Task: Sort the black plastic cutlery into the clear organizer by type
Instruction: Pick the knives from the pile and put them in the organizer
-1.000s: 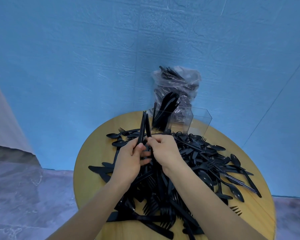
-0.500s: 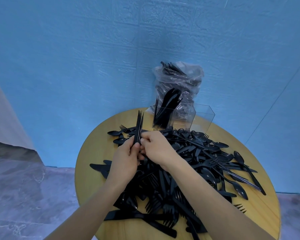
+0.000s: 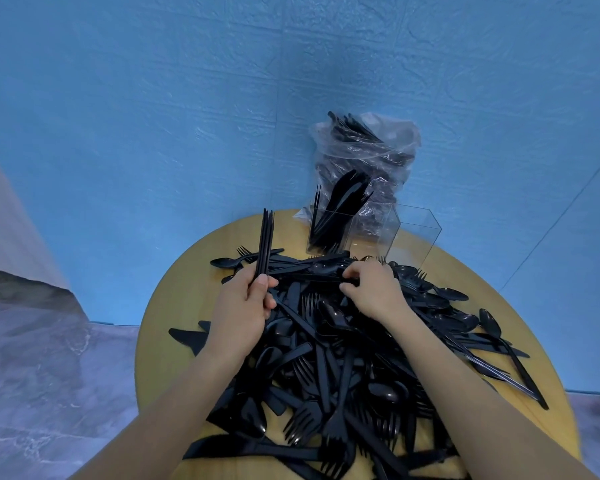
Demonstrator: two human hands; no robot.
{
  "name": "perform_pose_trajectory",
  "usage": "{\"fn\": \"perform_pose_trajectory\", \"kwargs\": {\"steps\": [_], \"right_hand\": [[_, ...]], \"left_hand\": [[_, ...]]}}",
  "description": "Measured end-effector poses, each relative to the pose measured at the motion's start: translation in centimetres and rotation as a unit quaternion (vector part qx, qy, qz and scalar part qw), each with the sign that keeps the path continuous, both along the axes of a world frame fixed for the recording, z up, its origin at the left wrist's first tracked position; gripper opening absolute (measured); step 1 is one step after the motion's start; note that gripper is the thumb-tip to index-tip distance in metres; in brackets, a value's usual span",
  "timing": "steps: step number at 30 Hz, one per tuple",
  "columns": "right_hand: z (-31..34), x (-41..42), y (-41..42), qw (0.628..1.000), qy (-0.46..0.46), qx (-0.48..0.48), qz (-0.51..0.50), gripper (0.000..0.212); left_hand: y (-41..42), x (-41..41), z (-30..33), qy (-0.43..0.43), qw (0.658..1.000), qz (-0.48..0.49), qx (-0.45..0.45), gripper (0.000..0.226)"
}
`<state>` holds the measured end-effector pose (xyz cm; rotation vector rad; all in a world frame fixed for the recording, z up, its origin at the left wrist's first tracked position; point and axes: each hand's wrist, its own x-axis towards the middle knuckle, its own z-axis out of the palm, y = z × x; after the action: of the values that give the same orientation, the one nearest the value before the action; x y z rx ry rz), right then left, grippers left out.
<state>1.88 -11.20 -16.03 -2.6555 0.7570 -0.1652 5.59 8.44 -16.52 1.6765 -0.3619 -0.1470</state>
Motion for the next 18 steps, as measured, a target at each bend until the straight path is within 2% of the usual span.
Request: {"fn": "perform_pose_trajectory", "kwargs": {"steps": [4, 7, 13, 18], "right_hand": [[0.6, 0.9, 0.1, 0.999, 0.036, -0.015, 0.028, 0.023], [0.9, 1.3, -0.1, 0.998, 0.024, -0.024, 0.054, 0.011], [1.9, 0.1, -1.1, 0.994, -0.062, 0.042, 0.083, 0.017], [2.1, -0.7, -1.7, 0.988, -0.136, 0.050, 0.053, 0.023]], "left_hand": [[-0.1, 0.2, -0.1, -0.008, 1.000, 0.000, 0.003, 0.022], [-0.1, 0.4, -0.2, -0.013, 1.000, 0.004, 0.009, 0.022], [-0.1, 0.9, -0.6, -0.011, 1.000, 0.007, 0.012, 0.023], [-0.3, 1.1, -0.7, -0.004, 1.000, 0.011, 0.007, 0.024]]}}
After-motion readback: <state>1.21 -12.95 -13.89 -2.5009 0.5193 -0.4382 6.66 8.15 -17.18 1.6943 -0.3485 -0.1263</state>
